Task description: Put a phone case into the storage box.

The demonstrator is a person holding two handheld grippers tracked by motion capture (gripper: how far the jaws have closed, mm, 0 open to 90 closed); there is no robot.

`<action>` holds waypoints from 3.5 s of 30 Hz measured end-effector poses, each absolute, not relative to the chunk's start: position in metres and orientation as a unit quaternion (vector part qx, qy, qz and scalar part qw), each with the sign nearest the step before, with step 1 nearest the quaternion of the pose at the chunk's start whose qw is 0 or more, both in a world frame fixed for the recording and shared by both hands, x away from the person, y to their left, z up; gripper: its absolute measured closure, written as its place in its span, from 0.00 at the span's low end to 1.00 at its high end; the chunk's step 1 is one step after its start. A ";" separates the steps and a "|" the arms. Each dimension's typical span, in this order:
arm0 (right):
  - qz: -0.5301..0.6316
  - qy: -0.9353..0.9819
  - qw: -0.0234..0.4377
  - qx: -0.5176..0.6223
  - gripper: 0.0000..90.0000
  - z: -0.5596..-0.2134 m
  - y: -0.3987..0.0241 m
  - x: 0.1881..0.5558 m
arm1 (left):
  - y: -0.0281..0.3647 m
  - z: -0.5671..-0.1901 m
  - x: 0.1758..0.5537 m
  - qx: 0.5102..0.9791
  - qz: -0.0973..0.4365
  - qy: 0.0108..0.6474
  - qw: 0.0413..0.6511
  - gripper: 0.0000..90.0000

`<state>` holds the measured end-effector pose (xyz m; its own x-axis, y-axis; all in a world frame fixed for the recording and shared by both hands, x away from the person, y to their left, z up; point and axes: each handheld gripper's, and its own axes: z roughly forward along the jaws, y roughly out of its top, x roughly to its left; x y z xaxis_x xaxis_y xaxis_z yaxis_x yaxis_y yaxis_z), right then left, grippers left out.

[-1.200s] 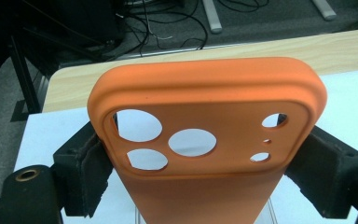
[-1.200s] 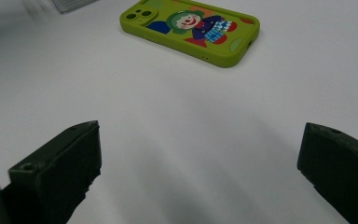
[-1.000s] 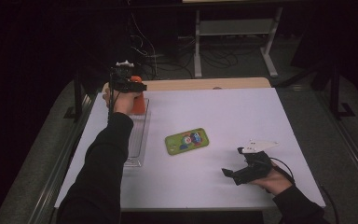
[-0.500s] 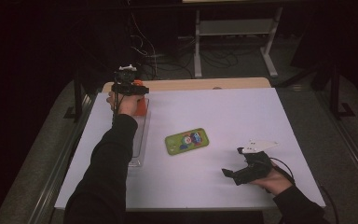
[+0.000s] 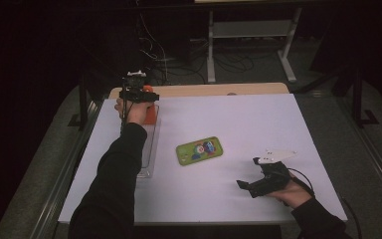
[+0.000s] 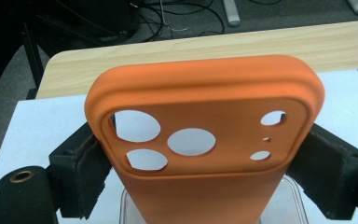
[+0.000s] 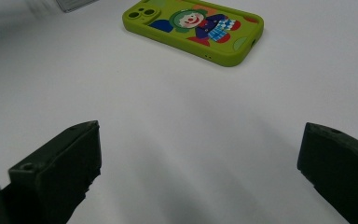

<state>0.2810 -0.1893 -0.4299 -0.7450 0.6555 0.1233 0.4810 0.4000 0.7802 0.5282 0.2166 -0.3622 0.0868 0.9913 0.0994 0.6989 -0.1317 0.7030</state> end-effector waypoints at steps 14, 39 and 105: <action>0.426 0.831 0.103 0.342 0.00 -0.430 -0.190 0.281 | 0.224 -0.358 0.527 0.701 0.287 0.599 0.261 0.00; 0.424 0.829 0.107 0.348 0.00 -0.430 -0.189 0.279 | 0.249 -0.311 0.457 0.784 0.194 0.472 0.354 0.00; 0.422 0.838 0.099 0.332 0.00 -0.430 -0.182 0.279 | 0.090 -0.406 0.418 0.840 0.118 0.377 0.372 0.93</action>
